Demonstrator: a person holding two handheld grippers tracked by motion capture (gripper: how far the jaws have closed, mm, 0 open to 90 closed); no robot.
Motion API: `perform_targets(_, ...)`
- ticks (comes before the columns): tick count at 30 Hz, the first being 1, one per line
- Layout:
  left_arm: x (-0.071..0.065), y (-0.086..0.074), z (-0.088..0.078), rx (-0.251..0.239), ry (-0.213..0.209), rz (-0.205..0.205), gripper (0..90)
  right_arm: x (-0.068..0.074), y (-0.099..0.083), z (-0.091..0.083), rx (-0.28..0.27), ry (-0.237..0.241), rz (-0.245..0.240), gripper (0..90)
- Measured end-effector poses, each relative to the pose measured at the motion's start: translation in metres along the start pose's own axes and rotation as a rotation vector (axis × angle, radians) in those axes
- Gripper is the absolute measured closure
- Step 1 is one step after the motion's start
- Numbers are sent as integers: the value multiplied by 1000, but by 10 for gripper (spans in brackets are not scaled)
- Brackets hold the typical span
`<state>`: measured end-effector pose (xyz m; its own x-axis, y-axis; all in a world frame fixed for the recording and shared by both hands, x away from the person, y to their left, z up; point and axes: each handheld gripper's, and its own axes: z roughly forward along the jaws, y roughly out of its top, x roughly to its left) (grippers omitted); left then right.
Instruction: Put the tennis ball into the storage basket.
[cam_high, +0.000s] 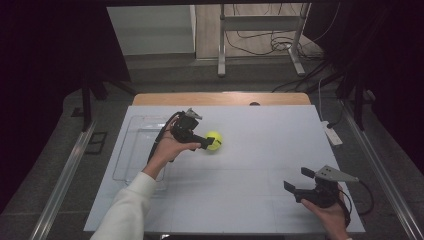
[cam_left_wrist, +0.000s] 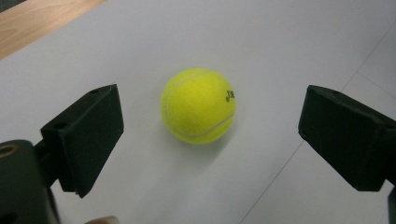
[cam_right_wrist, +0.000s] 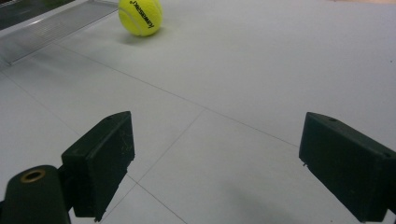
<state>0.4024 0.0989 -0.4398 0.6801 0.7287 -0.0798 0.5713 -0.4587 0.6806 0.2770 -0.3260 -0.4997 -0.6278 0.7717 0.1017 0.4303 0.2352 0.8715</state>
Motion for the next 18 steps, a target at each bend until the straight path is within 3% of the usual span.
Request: perform_targets(18,3,14,15,33,10,1,78,0,0,0,3,-2,0,107)
